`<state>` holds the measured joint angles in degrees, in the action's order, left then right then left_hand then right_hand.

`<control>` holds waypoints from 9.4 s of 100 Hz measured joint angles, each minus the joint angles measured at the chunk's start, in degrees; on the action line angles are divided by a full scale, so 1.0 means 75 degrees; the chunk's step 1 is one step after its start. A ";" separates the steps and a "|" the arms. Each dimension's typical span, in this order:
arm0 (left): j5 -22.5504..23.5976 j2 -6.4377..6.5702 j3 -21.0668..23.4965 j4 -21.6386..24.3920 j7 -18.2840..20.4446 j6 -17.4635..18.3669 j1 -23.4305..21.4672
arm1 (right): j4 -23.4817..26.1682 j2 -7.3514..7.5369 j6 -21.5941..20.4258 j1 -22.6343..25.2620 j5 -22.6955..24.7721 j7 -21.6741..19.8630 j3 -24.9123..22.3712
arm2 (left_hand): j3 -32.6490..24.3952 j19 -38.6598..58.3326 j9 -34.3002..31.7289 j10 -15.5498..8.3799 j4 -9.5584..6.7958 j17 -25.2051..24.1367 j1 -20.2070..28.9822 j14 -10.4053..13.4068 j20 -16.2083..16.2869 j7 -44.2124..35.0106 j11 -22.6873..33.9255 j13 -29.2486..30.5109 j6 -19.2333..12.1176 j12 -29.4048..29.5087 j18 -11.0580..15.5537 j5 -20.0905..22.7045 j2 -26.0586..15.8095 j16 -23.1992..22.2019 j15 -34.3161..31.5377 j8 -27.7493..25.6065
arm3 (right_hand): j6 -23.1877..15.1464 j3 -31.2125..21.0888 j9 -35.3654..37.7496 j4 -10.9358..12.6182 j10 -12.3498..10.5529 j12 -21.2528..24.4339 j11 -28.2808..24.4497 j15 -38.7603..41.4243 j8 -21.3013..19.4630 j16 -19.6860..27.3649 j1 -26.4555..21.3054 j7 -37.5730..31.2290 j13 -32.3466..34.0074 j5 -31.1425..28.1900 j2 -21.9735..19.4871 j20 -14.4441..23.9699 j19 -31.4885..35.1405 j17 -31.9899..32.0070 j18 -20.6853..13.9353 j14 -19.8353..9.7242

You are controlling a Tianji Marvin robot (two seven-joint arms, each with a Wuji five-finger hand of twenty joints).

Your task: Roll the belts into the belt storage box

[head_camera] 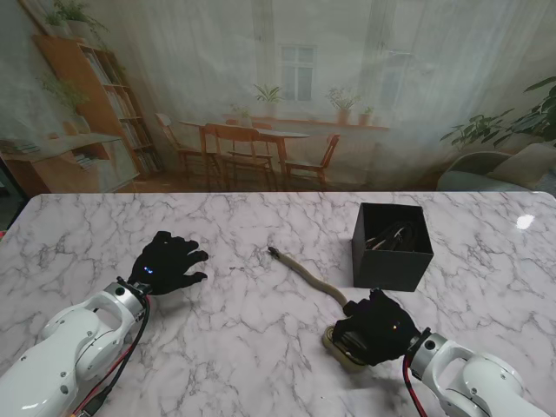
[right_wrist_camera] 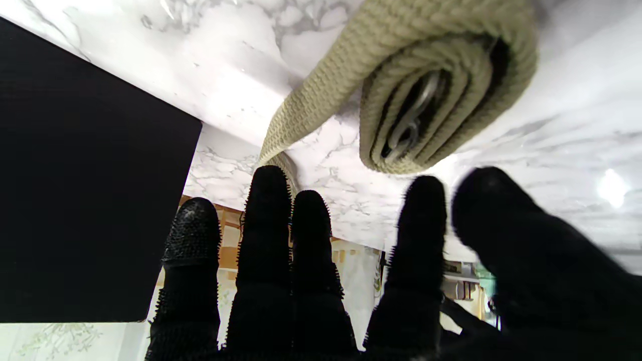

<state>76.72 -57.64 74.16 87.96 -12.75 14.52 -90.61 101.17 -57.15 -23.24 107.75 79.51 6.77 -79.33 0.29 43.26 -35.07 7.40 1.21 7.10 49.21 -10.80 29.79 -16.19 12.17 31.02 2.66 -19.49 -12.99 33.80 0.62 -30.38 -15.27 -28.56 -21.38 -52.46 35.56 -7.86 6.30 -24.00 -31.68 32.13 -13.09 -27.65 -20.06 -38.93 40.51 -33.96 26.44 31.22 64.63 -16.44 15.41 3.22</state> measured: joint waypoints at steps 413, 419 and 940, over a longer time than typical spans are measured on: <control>-0.0573 -0.0024 -0.1163 -0.0519 0.0428 0.0049 0.0923 | -0.0950 0.0349 -0.1231 -0.0850 0.1179 0.0354 -0.0346 | 0.0000 -0.0481 0.2079 0.0029 0.0000 -0.0240 -0.0245 0.0011 -0.0088 0.0857 -0.0675 -0.0792 0.0193 0.0758 0.0013 -0.1150 -0.0089 0.0277 0.0207 0.0375 | -0.0292 -0.1930 -0.2680 0.0404 -0.0095 0.1244 0.0821 -0.2220 0.0889 0.1718 -0.2741 0.2575 -0.0495 0.3375 0.0447 -0.1543 -0.0799 -0.0222 0.0237 0.0254; -0.0574 -0.0025 -0.1164 -0.0525 0.0404 0.0048 0.0926 | -0.1018 0.0373 -0.1253 -0.0910 0.1188 0.0368 -0.0303 | 0.0000 -0.0481 0.2079 0.0029 0.0000 -0.0240 -0.0245 0.0011 -0.0088 0.0857 -0.0675 -0.0792 0.0194 0.0757 0.0013 -0.1150 -0.0089 0.0275 0.0207 0.0375 | -0.0292 -0.1930 -0.2697 0.0394 -0.0095 0.1244 0.0821 -0.2220 0.0889 0.1719 -0.2740 0.2549 -0.0615 0.3375 0.0448 -0.1551 -0.0799 -0.0222 0.0236 0.0226; -0.0499 -0.0031 -0.1155 -0.0618 0.0138 -0.0005 0.0939 | -0.0762 -0.0058 0.2812 -0.0003 0.0359 0.0399 0.0720 | 0.0000 -0.0361 0.2079 0.0030 0.0000 -0.0238 -0.0245 0.0011 -0.0078 0.0860 -0.0671 -0.0788 0.0253 0.0672 0.0013 -0.1144 -0.0092 0.0186 0.0173 0.0375 | 0.2952 0.2530 -0.1554 0.0198 0.0527 0.1116 0.0615 -0.2039 -0.3562 0.1222 0.0762 -0.0682 -0.0702 0.1162 0.0086 -0.0823 -0.0782 0.0390 0.0123 0.0387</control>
<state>72.97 -57.87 65.49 83.32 -11.72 14.48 -83.57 95.45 -57.58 -2.15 107.73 82.21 9.77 -73.93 0.29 40.56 -19.48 7.63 1.21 5.32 47.37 -10.72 29.21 -9.74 7.14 25.11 4.56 -14.45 -12.90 25.22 -0.06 -28.98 -13.98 -25.75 0.76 -33.48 23.91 -6.38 10.26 -15.63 -27.07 16.83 -39.81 -18.49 -14.35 -44.04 35.24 -25.25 27.09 25.04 58.76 -13.51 16.34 6.12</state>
